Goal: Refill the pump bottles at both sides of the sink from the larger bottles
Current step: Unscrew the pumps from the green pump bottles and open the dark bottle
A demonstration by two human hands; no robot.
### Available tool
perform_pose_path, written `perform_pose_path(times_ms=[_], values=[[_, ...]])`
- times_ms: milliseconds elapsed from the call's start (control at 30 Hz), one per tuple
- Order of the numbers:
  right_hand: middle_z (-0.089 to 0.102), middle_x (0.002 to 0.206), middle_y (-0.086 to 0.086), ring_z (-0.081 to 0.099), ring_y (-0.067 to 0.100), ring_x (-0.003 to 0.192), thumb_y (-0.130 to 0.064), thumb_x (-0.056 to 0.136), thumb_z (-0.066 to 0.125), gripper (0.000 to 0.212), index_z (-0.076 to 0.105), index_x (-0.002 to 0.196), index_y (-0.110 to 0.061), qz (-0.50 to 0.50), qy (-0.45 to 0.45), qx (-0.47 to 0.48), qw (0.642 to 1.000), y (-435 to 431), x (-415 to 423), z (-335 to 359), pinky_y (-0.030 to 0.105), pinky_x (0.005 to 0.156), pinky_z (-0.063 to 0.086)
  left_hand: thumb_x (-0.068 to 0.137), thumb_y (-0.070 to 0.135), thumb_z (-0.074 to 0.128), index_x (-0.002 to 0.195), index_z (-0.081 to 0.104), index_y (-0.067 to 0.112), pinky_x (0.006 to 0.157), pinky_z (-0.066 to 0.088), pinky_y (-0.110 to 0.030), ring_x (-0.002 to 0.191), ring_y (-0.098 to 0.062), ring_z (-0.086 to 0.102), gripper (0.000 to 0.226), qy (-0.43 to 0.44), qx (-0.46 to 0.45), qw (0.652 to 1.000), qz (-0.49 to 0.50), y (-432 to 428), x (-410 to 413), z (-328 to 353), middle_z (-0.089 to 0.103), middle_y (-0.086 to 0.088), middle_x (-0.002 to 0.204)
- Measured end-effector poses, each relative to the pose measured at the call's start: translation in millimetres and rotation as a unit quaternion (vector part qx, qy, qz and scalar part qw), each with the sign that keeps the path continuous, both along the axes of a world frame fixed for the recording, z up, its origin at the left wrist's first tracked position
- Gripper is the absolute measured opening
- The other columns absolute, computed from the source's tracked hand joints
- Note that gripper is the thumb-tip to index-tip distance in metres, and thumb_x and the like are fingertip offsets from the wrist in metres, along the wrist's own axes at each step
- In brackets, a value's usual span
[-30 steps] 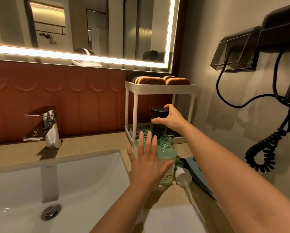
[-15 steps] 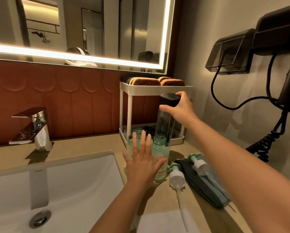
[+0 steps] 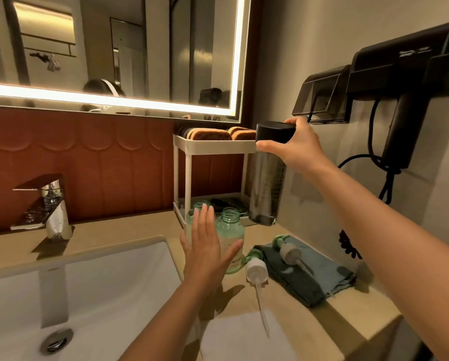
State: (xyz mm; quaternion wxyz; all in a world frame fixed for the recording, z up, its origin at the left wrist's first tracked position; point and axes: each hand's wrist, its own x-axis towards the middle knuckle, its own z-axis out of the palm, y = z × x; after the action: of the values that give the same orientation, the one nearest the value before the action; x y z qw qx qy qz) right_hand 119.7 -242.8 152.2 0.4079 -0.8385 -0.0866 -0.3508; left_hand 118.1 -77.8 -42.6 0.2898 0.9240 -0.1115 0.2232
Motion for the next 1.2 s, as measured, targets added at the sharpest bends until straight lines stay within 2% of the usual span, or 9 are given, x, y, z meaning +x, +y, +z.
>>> perform_pose_path(times_ms=[133, 267, 400, 533, 633, 800, 1000, 1100, 1200], values=[[0.047, 0.106, -0.006, 0.048, 0.011, 0.098, -0.036, 0.071, 0.078, 0.063, 0.042, 0.12, -0.019, 0.046, 0.023, 0.014, 0.999, 6.6, -32.6, -10.3, 0.018, 0.07, 0.046, 0.065, 0.083, 0.027, 0.148, 0.001, 0.031, 0.118, -0.001, -0.046, 0.142, -0.002, -0.008, 0.101, -0.032, -0.122, 0.987, -0.096, 7.3, -25.2, 17.0, 0.0, 0.009, 0.158], [0.05, 0.115, -0.003, 0.05, 0.012, 0.105, -0.037, 0.07, 0.078, 0.064, 0.043, 0.121, -0.02, 0.084, 0.051, 0.033, 0.995, 22.9, -51.8, -35.1, 0.024, 0.08, 0.049, 0.062, 0.076, 0.057, 0.145, 0.016, 0.037, 0.114, 0.024, -0.045, 0.139, -0.012, 0.021, 0.101, 0.028, -0.222, 0.962, -0.153, 16.2, -47.0, 34.8, 0.022, 0.01, 0.153], [0.051, 0.115, -0.001, 0.051, 0.017, 0.108, -0.036, 0.068, 0.08, 0.067, 0.043, 0.121, -0.019, 0.09, 0.073, 0.049, 0.992, 45.4, -58.0, -60.9, 0.036, 0.088, 0.052, 0.066, 0.043, 0.078, 0.139, 0.026, 0.034, 0.1, 0.034, -0.027, 0.125, -0.006, 0.038, 0.091, 0.061, -0.277, 0.942, -0.18, 17.6, -58.8, 40.9, 0.041, 0.009, 0.139], [0.048, 0.109, -0.005, 0.046, 0.013, 0.105, -0.037, 0.067, 0.08, 0.068, 0.042, 0.121, -0.018, 0.06, 0.079, 0.045, 0.994, 62.7, -58.2, -80.6, 0.029, 0.084, 0.048, 0.068, 0.026, 0.082, 0.13, 0.033, 0.035, 0.09, 0.045, -0.022, 0.115, -0.007, 0.048, 0.08, 0.067, -0.32, 0.931, -0.161, 10.9, -56.0, 30.9, 0.051, 0.012, 0.122], [0.049, 0.106, -0.005, 0.047, 0.014, 0.104, -0.04, 0.065, 0.08, 0.068, 0.042, 0.118, -0.02, 0.046, 0.084, 0.05, 0.994, 70.3, -56.0, -93.5, 0.03, 0.083, 0.048, 0.067, 0.02, 0.083, 0.133, 0.034, 0.031, 0.091, 0.051, -0.029, 0.112, -0.009, 0.052, 0.082, 0.064, -0.351, 0.924, -0.14, 2.5, -51.1, 23.8, 0.053, 0.008, 0.12], [0.049, 0.113, -0.002, 0.046, 0.014, 0.106, -0.039, 0.068, 0.079, 0.068, 0.04, 0.12, -0.022, 0.05, 0.099, 0.065, 0.992, 72.5, -52.9, -109.1, 0.023, 0.075, 0.044, 0.07, 0.013, 0.08, 0.123, 0.035, 0.033, 0.075, 0.046, -0.012, 0.105, -0.005, 0.051, 0.073, 0.054, -0.371, 0.92, -0.113, -7.4, -45.4, 14.4, 0.05, 0.013, 0.114], [0.049, 0.114, -0.006, 0.044, 0.009, 0.105, -0.043, 0.072, 0.075, 0.068, 0.04, 0.126, -0.023, 0.074, 0.095, 0.055, 0.991, 68.5, -50.2, -114.9, 0.018, 0.074, 0.042, 0.07, 0.021, 0.081, 0.138, 0.031, 0.03, 0.089, 0.049, -0.022, 0.116, -0.013, 0.052, 0.084, 0.05, -0.372, 0.922, -0.098, -9.4, -36.9, 5.5, 0.052, 0.006, 0.126], [0.054, 0.12, -0.006, 0.048, 0.013, 0.113, -0.05, 0.072, 0.072, 0.069, 0.043, 0.129, -0.025, 0.089, 0.099, 0.039, 0.99, 65.3, -44.3, -114.7, 0.022, 0.077, 0.047, 0.069, 0.023, 0.082, 0.134, 0.034, 0.032, 0.095, 0.05, -0.029, 0.115, -0.014, 0.054, 0.082, 0.042, -0.371, 0.921, -0.106, -7.9, -33.1, 4.6, 0.055, 0.006, 0.124], [0.055, 0.122, -0.004, 0.049, 0.018, 0.115, -0.049, 0.071, 0.073, 0.068, 0.045, 0.13, -0.027, 0.106, 0.1, 0.045, 0.988, 61.8, -38.6, -116.7, 0.02, 0.067, 0.051, 0.068, 0.021, 0.083, 0.129, 0.035, 0.036, 0.097, 0.05, -0.034, 0.115, -0.015, 0.054, 0.078, 0.032, -0.375, 0.92, -0.11, -8.6, -29.2, 1.6, 0.056, 0.006, 0.122]])
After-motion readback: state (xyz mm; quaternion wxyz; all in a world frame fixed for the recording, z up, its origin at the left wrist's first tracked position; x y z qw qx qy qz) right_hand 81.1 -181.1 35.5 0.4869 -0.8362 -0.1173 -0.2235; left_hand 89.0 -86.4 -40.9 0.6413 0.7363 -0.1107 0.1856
